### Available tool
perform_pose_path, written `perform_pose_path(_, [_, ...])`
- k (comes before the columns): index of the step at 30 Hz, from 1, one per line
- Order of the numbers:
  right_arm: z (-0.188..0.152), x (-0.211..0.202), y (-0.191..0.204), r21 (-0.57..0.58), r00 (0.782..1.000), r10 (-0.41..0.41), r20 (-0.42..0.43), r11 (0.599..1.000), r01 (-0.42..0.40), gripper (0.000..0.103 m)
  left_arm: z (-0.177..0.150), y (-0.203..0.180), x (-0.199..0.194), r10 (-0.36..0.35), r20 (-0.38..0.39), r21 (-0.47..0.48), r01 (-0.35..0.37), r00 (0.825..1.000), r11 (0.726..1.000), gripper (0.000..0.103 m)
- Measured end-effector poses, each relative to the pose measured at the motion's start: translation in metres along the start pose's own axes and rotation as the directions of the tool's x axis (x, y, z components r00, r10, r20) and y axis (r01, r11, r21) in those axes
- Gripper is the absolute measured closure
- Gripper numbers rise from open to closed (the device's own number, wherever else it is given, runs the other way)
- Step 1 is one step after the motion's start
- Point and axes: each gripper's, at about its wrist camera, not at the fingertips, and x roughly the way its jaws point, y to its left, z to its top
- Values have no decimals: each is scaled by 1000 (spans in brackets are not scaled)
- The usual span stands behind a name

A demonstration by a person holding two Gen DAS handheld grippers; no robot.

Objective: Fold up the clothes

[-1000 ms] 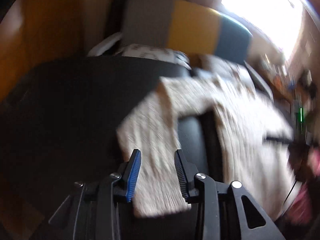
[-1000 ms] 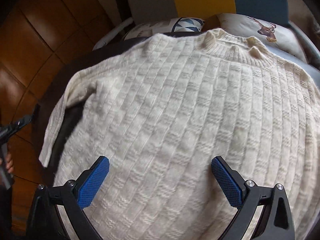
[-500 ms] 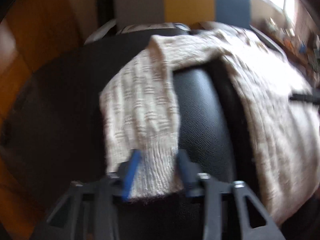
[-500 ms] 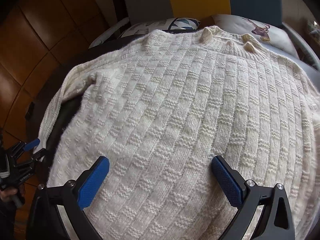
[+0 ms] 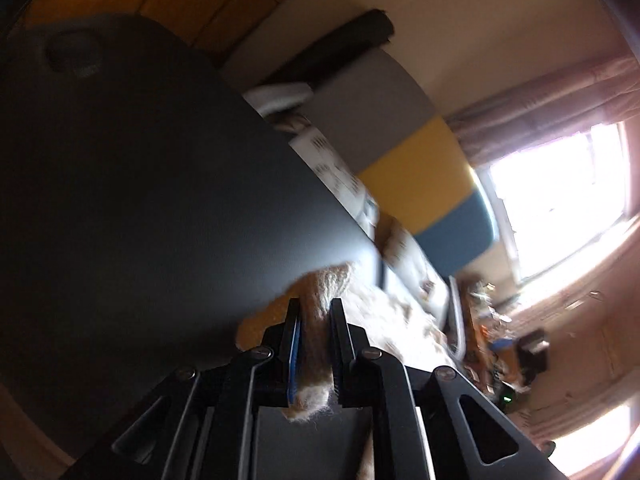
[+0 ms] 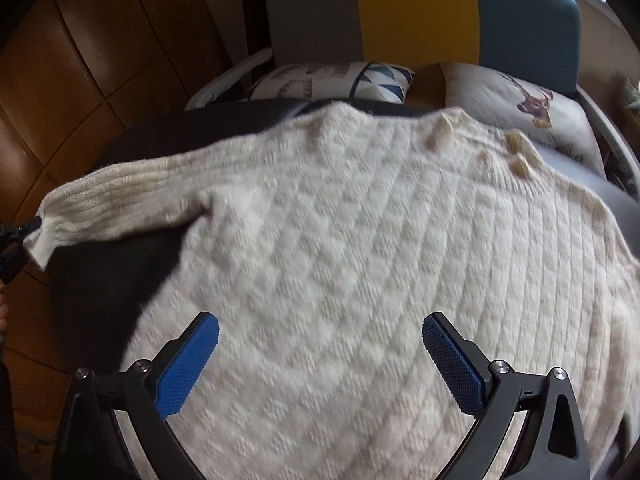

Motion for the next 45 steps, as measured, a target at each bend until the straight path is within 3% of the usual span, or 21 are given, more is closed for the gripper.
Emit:
perform_pose_path(3, [26, 10, 9, -22, 1000, 0, 19, 1000, 0, 0, 27, 12, 13, 72, 2, -8, -72, 997, 997, 92])
perform_pose_path(5, [43, 22, 15, -43, 1000, -9, 27, 999, 11, 0, 40, 21, 28, 167, -8, 4, -167, 986, 986, 92])
perform_pose_path(8, [68, 44, 21, -79, 999, -47, 26, 996, 49, 0, 56, 48, 55, 290, -40, -29, -291, 956, 956, 92])
perform_pose_path(12, [91, 82, 25, -156, 989, -149, -13, 977, 146, 0, 63, 80, 83, 424, -87, -35, -428, 901, 903, 92])
perform_pose_path(14, [96, 103, 24, -183, 978, -203, -45, 964, 192, 0, 63, 89, 85, 441, -93, -42, -447, 892, 894, 92])
perform_pose_path(17, [99, 121, 16, -160, 980, -188, -66, 971, 176, 0, 63, 95, 81, 420, -106, -53, -426, 902, 903, 91])
perform_pose_path(20, [98, 124, 6, -100, 987, -156, -51, 984, 150, 0, 66, 103, 66, 374, -115, -125, -387, 920, 913, 86])
perform_pose_path(22, [95, 123, 6, -107, 988, -152, -25, 983, 148, 0, 70, 106, 43, 384, -63, -162, -389, 921, 907, 86])
perform_pose_path(25, [93, 122, 5, -102, 989, -146, -11, 984, 144, 0, 67, 101, 14, 352, 0, -158, -348, 936, 924, 85])
perform_pose_path(27, [92, 122, 5, -101, 989, -146, -7, 984, 145, 0, 59, 90, 8, 358, -3, -97, -357, 934, 929, 83])
perform_pose_path(29, [93, 121, 6, -102, 989, -145, -6, 984, 143, 0, 48, 80, 5, 404, 12, -55, -403, 915, 914, 84])
perform_pose_path(32, [96, 118, 7, -99, 988, -152, -29, 984, 149, 0, 29, 69, 9, 351, -22, 25, -350, 936, 936, 83])
perform_pose_path(35, [100, 106, 14, -106, 985, -172, -9, 980, 170, 0, 23, 60, 32, 382, -41, 98, -377, 923, 921, 83])
perform_pose_path(39, [104, 94, 35, -162, 990, -141, 14, 977, 142, 0, 18, 56, 79, 382, -93, 118, -371, 920, 921, 83])
perform_pose_path(42, [101, 100, 52, -248, 986, -168, -3, 955, 162, 0, 22, 61, 97, 433, -67, 142, -421, 899, 896, 85])
perform_pose_path(45, [96, 113, 61, -293, 980, -197, -29, 939, 180, 0, 33, 73, 96, 459, -43, 95, -453, 888, 886, 90])
